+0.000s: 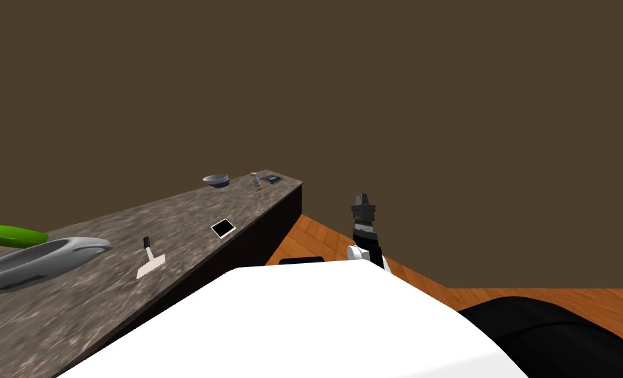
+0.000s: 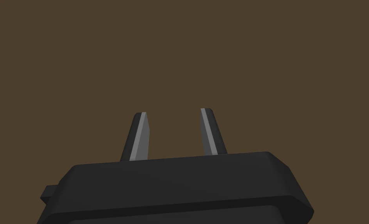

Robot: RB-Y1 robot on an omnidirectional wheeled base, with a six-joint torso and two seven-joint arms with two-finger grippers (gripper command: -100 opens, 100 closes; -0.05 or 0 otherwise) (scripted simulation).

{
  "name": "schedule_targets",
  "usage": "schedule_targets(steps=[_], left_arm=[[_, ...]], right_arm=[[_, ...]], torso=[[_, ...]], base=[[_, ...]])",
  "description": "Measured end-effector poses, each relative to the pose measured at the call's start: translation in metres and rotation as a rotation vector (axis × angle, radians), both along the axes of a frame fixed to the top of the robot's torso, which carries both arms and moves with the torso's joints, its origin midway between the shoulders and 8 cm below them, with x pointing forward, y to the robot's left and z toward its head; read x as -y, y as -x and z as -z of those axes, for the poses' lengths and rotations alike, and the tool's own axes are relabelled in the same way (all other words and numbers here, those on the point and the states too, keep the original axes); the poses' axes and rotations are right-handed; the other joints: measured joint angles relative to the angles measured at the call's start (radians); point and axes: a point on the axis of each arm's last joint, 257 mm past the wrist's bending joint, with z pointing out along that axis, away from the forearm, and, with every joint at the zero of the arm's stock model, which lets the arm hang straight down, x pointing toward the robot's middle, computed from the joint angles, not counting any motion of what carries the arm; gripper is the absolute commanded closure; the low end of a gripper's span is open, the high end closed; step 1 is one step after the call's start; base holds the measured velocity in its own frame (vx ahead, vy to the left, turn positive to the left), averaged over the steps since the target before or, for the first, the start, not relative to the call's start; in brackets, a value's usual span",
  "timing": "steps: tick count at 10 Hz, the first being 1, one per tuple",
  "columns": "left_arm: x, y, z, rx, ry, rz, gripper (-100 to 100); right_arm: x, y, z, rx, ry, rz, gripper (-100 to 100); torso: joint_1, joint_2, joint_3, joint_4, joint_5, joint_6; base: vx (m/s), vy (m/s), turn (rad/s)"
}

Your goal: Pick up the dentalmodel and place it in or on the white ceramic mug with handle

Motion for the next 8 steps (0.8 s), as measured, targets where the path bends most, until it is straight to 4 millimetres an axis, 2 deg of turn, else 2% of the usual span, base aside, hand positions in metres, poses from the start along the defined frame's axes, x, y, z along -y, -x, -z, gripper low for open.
schedule_targets(steps=[4, 8], left_arm=[[0.001, 0.012, -0.007, 0.006, 0.046, -0.063, 100], [0.005, 0.019, -0.008, -0.025, 0.108, -0.107, 100]], right_arm=[[0.0, 0.0, 0.0, 0.0, 0.0, 0.0, 0], [0.0, 0.0, 0.0, 0.0, 0.0, 0.0, 0]], torso=[[0.002, -0.006, -0.003, -0.001, 0.0, 0.001], [0.004, -0.01, -0.006, -0.003, 0.001, 0.001]], base=[[0.002, 0.075, -0.213], [0.041, 0.102, -0.222]])
